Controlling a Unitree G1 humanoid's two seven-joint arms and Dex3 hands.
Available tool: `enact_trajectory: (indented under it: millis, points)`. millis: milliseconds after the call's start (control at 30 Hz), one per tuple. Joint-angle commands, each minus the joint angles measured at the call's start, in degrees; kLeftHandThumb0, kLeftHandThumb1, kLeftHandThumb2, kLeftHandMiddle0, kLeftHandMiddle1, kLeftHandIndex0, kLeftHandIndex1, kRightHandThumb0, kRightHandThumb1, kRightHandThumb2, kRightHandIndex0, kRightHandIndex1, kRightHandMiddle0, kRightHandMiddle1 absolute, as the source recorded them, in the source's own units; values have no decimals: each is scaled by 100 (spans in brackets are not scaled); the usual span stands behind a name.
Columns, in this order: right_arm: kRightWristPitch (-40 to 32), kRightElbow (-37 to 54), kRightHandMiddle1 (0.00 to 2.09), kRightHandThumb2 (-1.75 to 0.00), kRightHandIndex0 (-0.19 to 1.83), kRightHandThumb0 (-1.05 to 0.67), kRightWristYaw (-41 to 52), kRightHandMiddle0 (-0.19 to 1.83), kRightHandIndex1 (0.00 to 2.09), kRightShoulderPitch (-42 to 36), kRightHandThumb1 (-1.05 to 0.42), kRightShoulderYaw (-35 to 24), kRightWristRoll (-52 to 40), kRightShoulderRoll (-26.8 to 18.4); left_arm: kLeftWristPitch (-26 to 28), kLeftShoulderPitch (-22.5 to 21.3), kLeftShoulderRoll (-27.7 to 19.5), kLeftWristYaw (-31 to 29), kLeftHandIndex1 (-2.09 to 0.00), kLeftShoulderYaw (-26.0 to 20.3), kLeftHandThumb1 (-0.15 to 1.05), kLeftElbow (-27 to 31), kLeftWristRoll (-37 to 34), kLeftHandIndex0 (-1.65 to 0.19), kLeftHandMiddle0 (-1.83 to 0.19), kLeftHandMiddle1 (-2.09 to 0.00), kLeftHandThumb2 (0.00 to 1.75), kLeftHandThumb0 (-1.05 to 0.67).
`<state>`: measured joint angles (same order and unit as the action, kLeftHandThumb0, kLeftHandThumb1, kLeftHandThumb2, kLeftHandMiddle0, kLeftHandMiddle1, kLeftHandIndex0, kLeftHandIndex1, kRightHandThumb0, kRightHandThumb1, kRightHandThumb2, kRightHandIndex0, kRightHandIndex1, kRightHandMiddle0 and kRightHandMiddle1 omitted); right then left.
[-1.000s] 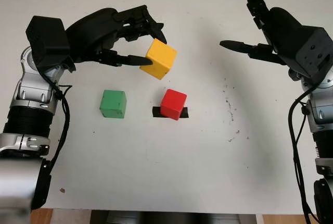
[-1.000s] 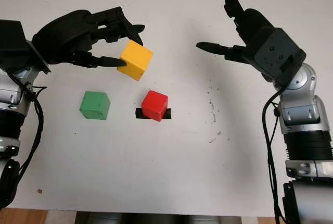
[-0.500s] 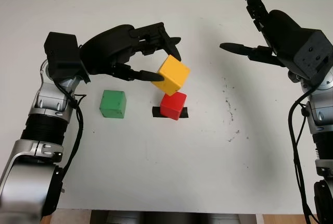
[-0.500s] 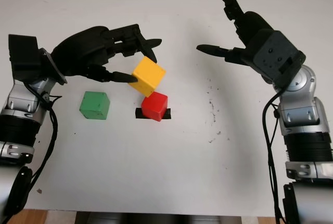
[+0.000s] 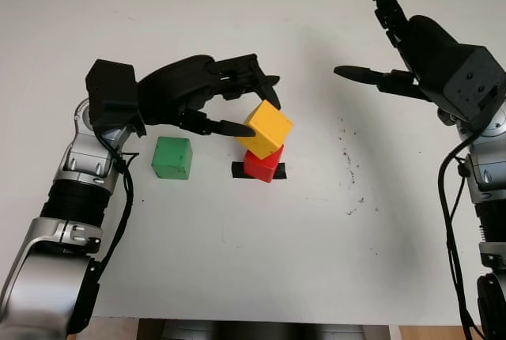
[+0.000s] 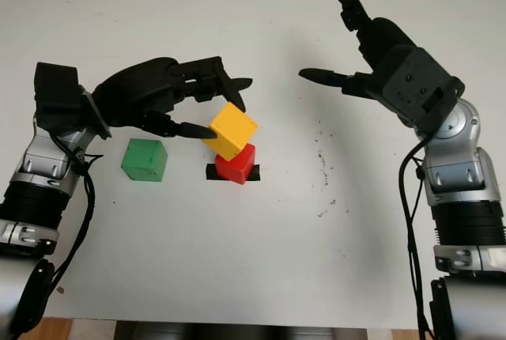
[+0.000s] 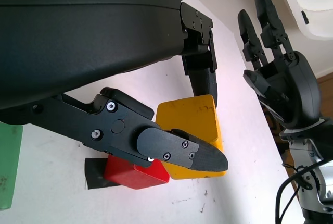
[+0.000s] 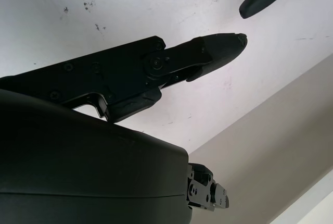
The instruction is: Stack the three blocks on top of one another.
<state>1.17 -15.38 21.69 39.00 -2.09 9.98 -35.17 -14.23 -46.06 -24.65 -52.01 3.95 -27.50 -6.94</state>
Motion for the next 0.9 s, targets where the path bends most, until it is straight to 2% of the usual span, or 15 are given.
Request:
enact_trajectory:
  millis: [0, 400, 733, 867]
  points:
    - [83, 20, 0, -10, -19, -71, -11, -19, 0, -18, -105, -29, -41, -24, -14, 67, 12, -7, -174, -10, 105, 67, -31, -25, -14, -5, 29, -52]
    - [71, 34, 0, -10, -19, -71, -64, -19, 0, -36, -105, -12, -11, -29, -412, 20, 200, 312, -185, 5, 105, -289, 136, -18, -13, -5, 30, -51]
    - [112, 65, 0, -10, -19, -73, -133, -19, 0, -64, -105, 25, 111, -68, -778, -29, 342, 538, -177, 32, 105, -603, 348, -18, -13, -5, 32, -51]
    - [-39, 146, 0, -12, -19, -74, -55, -19, 0, -73, -105, 24, 133, -73, -834, -20, 377, 618, -181, 61, 105, -638, 445, -19, -13, -5, 33, -52]
